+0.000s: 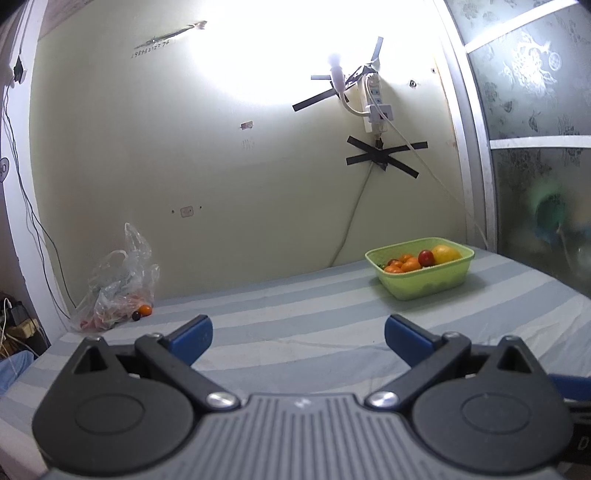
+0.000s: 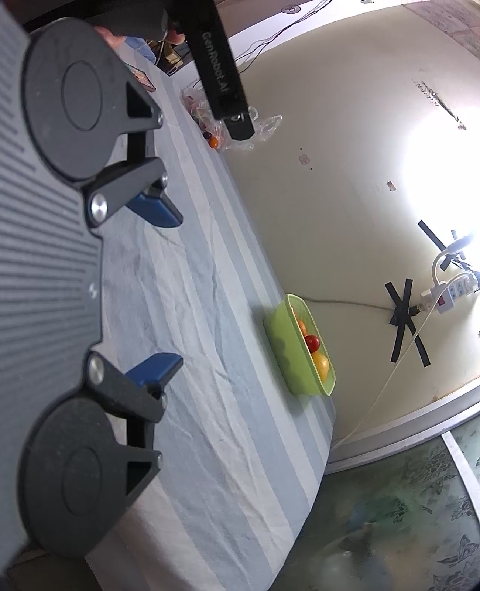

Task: Organize fruits

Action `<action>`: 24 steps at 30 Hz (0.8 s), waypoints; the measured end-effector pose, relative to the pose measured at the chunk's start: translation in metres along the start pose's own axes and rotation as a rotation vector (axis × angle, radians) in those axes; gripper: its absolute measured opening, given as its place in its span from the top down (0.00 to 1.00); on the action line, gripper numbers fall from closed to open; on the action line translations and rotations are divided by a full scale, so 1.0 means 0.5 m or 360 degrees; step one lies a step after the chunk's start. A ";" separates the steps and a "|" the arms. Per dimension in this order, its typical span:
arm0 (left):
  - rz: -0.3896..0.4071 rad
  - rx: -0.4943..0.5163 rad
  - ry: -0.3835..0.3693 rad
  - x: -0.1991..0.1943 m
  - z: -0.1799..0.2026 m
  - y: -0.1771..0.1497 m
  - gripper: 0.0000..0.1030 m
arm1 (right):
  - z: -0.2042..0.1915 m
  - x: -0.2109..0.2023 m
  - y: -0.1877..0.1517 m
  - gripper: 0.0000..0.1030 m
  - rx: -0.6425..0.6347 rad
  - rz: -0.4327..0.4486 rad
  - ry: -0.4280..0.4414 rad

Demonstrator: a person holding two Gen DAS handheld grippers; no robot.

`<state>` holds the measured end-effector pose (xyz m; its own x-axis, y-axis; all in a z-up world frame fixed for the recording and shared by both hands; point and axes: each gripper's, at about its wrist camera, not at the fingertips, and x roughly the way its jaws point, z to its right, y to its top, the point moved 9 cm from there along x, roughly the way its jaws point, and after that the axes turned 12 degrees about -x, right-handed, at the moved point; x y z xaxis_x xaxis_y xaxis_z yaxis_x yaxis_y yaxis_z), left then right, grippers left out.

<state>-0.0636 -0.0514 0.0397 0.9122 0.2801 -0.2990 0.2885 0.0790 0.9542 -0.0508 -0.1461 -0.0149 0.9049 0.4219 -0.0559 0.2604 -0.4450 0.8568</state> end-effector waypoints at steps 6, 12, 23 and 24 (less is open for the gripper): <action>-0.0019 0.0019 0.0001 0.004 0.001 -0.007 0.00 | 0.000 -0.002 0.002 0.25 -0.0005 0.0003 0.0006; -0.0034 0.0049 -0.0004 0.007 0.003 -0.014 0.00 | -0.001 -0.003 0.002 0.25 -0.0005 0.0004 0.0004; -0.0095 0.0079 -0.0033 0.013 0.008 -0.035 0.00 | -0.002 -0.005 0.005 0.25 -0.0007 0.0012 0.0001; -0.0100 0.0087 -0.0036 0.014 0.009 -0.038 0.00 | -0.002 -0.006 0.005 0.25 -0.0006 0.0013 0.0001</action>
<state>-0.0615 -0.0554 0.0193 0.8979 0.2546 -0.3591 0.3604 0.0434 0.9318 -0.0531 -0.1479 -0.0120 0.9069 0.4185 -0.0485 0.2515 -0.4455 0.8592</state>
